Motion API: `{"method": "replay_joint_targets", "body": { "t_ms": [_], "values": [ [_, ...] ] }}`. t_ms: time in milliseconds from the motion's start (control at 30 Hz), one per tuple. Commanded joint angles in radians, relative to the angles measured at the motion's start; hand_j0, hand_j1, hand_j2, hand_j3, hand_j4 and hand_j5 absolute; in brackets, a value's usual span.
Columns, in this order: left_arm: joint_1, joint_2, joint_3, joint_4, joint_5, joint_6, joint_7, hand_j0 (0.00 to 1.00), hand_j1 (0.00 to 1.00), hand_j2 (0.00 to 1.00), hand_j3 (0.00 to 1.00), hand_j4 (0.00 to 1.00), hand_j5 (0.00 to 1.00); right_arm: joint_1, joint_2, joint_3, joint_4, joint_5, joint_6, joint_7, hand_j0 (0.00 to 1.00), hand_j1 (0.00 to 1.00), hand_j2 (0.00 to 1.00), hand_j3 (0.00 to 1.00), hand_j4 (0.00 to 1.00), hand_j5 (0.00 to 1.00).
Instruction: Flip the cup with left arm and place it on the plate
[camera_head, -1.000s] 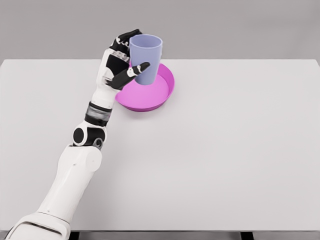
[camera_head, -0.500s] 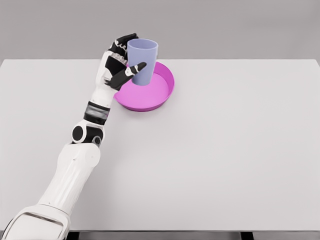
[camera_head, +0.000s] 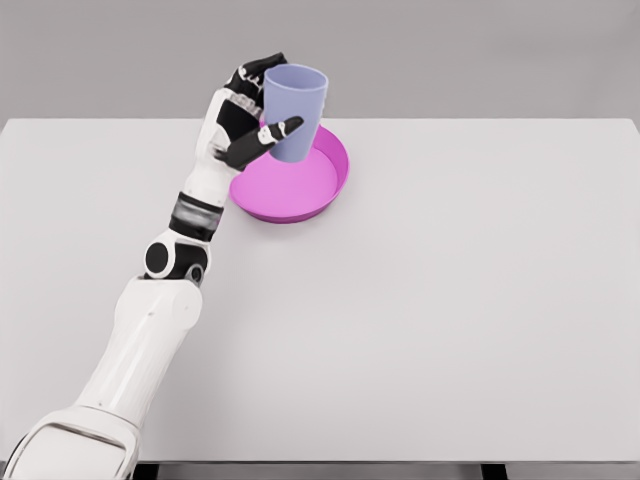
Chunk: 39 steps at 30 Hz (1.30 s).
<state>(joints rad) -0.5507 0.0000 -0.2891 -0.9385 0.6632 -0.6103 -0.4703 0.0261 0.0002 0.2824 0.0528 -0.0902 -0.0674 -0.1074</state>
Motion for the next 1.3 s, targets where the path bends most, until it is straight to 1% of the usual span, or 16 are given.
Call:
{"method": "replay_joint_targets", "body": {
  "t_ms": [0, 200, 333, 433, 567, 667, 800, 867, 967, 1033, 1100, 1167, 1200, 1233, 1267],
  "values": [
    [0.0, 0.0, 0.001, -0.013, -0.01, -0.001, 0.012, 0.64, 0.64, 0.64, 0.64, 0.64, 0.64, 0.0, 0.0, 0.0, 0.001, 0.0, 0.0, 0.0, 1.0, 1.0, 1.0, 1.0, 1.0, 1.0],
    [0.002, 0.0, -0.008, -0.002, -0.01, -0.001, 0.076, 0.66, 0.66, 0.66, 0.66, 0.66, 0.66, 0.0, 0.0, 0.0, 0.001, 0.0, 0.0, 0.0, 1.0, 1.0, 1.0, 1.0, 1.0, 1.0],
    [0.005, 0.0, -0.01, -0.002, -0.01, -0.001, 0.081, 0.66, 0.66, 0.66, 0.66, 0.66, 0.66, 0.0, 0.0, 0.0, -0.001, 0.0, 0.0, 0.0, 1.0, 1.0, 1.0, 1.0, 1.0, 1.0],
    [0.008, 0.0, -0.005, 0.0, -0.008, -0.001, 0.108, 0.67, 0.67, 0.67, 0.67, 0.67, 0.67, 0.0, 0.0, 0.0, -0.001, 0.0, 0.0, 0.0, 1.0, 1.0, 1.0, 1.0, 1.0, 1.0],
    [0.009, 0.0, 0.001, 0.026, -0.008, -0.001, 0.145, 0.68, 0.68, 0.68, 0.68, 0.68, 0.68, 0.0, 0.0, 0.0, -0.001, 0.0, 0.0, 0.002, 1.0, 1.0, 1.0, 1.0, 1.0, 1.0],
    [0.025, 0.0, -0.001, 0.02, -0.008, -0.001, 0.145, 0.69, 0.69, 0.69, 0.69, 0.69, 0.69, 0.0, 0.0, 0.0, 0.001, 0.001, 0.0, 0.0, 1.0, 1.0, 1.0, 1.0, 1.0, 1.0],
    [0.025, 0.0, -0.013, 0.021, -0.01, -0.001, 0.137, 0.69, 0.69, 0.69, 0.69, 0.69, 0.69, 0.0, 0.0, 0.0, -0.001, 0.0, 0.0, 0.0, 1.0, 1.0, 1.0, 1.0, 1.0, 1.0],
    [0.011, 0.0, -0.013, 0.029, -0.01, -0.001, 0.134, 0.69, 0.69, 0.69, 0.69, 0.69, 0.69, 0.0, 0.0, 0.0, 0.001, 0.001, 0.0, 0.0, 1.0, 1.0, 1.0, 1.0, 1.0, 1.0],
    [0.003, 0.0, -0.013, 0.047, -0.01, -0.001, 0.134, 0.69, 0.69, 0.69, 0.69, 0.69, 0.69, 0.0, 0.0, 0.0, -0.001, 0.0, 0.0, 0.002, 1.0, 1.0, 1.0, 1.0, 1.0, 1.0],
    [-0.02, 0.0, -0.012, 0.082, -0.007, -0.001, 0.14, 0.69, 0.69, 0.69, 0.69, 0.69, 0.69, 0.0, 0.0, 0.0, -0.001, 0.0, 0.0, 0.0, 1.0, 1.0, 1.0, 1.0, 1.0, 1.0],
    [-0.021, 0.0, -0.002, 0.092, -0.002, -0.001, 0.142, 0.69, 0.69, 0.69, 0.69, 0.69, 0.69, 0.0, 0.0, 0.0, 0.001, 0.0, 0.0, 0.002, 1.0, 1.0, 1.0, 1.0, 1.0, 1.0],
    [-0.035, 0.0, 0.002, 0.125, 0.007, -0.001, 0.145, 0.69, 0.69, 0.69, 0.69, 0.69, 0.69, 0.0, 0.0, 0.0, -0.001, 0.0, 0.0, 0.0, 1.0, 1.0, 1.0, 1.0, 1.0, 1.0],
    [-0.041, 0.0, 0.004, 0.164, 0.007, -0.001, 0.145, 0.69, 0.69, 0.69, 0.69, 0.69, 0.69, 0.0, 0.0, 0.0, -0.001, 0.0, 0.0, 0.0, 1.0, 1.0, 1.0, 1.0, 1.0, 1.0],
    [-0.046, 0.0, 0.018, 0.182, 0.007, -0.001, 0.145, 0.69, 0.69, 0.69, 0.69, 0.69, 0.69, 0.0, 0.0, 0.0, -0.001, 0.0, 0.0, 0.0, 1.0, 1.0, 1.0, 1.0, 1.0, 1.0],
    [-0.045, 0.0, 0.034, 0.184, 0.007, -0.001, 0.144, 0.69, 0.69, 0.69, 0.69, 0.69, 0.69, 0.0, 0.0, 0.0, -0.001, 0.0, 0.0, 0.0, 1.0, 1.0, 1.0, 1.0, 1.0, 1.0]
  ]
}}
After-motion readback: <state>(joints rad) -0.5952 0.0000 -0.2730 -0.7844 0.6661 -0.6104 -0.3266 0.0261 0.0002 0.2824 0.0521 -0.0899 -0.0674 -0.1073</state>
